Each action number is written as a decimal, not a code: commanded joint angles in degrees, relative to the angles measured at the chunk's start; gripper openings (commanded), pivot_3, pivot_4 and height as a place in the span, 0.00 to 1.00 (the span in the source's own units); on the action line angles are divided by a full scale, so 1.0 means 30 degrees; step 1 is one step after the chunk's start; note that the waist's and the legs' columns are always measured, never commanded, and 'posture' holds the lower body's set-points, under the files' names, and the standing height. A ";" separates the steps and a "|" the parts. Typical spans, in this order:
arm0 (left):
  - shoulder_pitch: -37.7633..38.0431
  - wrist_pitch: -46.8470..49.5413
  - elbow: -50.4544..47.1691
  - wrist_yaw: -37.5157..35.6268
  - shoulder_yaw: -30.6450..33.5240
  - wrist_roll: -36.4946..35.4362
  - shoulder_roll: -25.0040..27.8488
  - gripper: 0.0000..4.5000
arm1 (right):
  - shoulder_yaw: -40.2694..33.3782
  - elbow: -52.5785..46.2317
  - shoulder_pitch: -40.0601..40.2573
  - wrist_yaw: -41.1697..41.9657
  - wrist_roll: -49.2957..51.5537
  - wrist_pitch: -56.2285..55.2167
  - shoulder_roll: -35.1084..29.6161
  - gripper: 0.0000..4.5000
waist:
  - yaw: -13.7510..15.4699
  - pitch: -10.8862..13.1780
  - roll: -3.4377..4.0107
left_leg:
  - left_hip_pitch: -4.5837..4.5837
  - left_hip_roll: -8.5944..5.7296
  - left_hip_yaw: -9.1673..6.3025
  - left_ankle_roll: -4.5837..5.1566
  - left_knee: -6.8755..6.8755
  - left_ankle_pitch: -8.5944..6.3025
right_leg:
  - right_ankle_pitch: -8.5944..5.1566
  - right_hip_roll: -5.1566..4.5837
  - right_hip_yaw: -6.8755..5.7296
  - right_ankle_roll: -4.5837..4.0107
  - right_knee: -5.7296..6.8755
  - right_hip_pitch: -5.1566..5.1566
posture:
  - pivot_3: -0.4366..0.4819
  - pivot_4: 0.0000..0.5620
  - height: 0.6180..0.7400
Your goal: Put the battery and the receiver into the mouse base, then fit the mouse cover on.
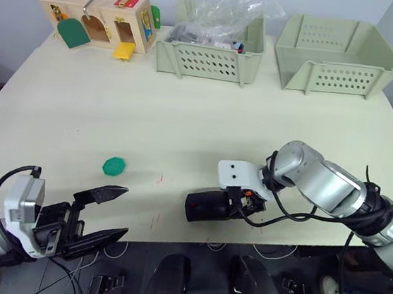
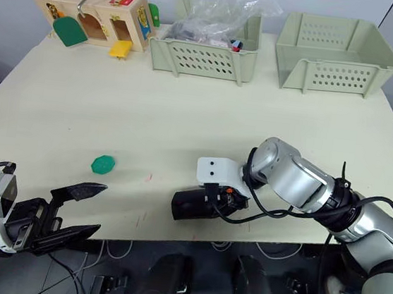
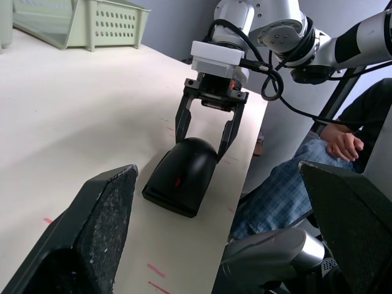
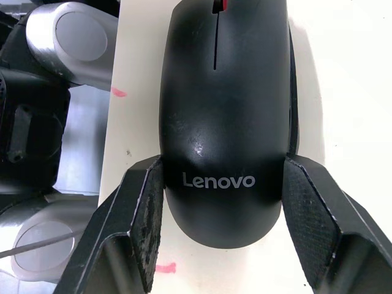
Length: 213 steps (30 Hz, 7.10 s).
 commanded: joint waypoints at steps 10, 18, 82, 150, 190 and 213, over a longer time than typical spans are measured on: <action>0.0480 -0.0458 -0.0627 -0.0196 0.0358 -0.0079 -0.0239 1.00 | 0.0456 -0.0027 -0.0316 0.0334 -0.0901 -0.0279 0.0095 0.50 | 0.0003 -0.0001 -0.0002 | 0.0001 0.0001 0.0001 -0.0010 0.0008 0.0006 | 0.0002 -0.0003 0.0002 -0.0003 0.0012 0.0000 | 0.48 0.27 1.00; 0.0567 -0.0558 -0.0520 -0.0278 0.0307 -0.0073 -0.0234 1.00 | 0.0140 -0.0160 -0.0477 0.0566 -0.0998 -0.0289 0.0283 0.50 | 0.0000 0.0000 -0.0001 | 0.0000 0.0001 0.0003 -0.0011 0.0008 0.0006 | 0.0001 -0.0003 0.0003 -0.0004 0.0012 -0.0003 | 0.48 0.27 1.00; 0.0777 -0.0450 -0.0540 -0.0105 -0.0094 0.0189 -0.0510 1.00 | 0.0551 0.1375 -0.0775 0.1425 -0.1582 -0.0296 0.1312 0.50 | -0.0025 0.0003 0.0003 | -0.0007 0.0007 0.0007 -0.0012 0.0005 0.0006 | 0.0001 -0.0001 0.0002 -0.0005 0.0007 -0.0008 | 0.48 0.27 1.00; 0.0207 -0.0075 -0.0132 -0.0038 -0.0503 0.0290 -0.0149 1.00 | 0.0603 -0.0403 -0.1941 -0.0917 -0.0502 0.3013 0.1376 0.50 | -0.0356 0.0010 0.0012 | -0.0017 0.0005 -0.0092 -0.0012 0.0000 0.0006 | 0.0000 -0.0015 0.0002 -0.0006 0.0003 -0.0013 | 0.48 0.27 1.00; 0.0021 0.0120 0.0011 -0.0083 -0.0538 0.0384 -0.0162 1.00 | 0.0401 -0.0240 -0.2170 -0.1213 -0.0272 0.2809 0.1430 0.80 | -0.0355 0.0011 0.0013 | -0.0027 0.0004 -0.0090 -0.0013 -0.0002 0.0006 | 0.0000 -0.0017 0.0002 -0.0006 -0.0004 -0.0016 | 0.48 0.27 1.00; 0.0004 0.0102 0.0274 -0.0374 -0.0468 0.0405 -0.0059 1.00 | -0.3880 -0.1990 0.0224 -0.1668 0.1827 0.0650 0.0803 0.80 | -0.0267 0.0007 0.0003 | -0.0048 0.0002 -0.0092 -0.0013 -0.0015 0.0005 | 0.0000 -0.0020 -0.0002 -0.0005 -0.0033 -0.0020 | 0.48 0.27 1.00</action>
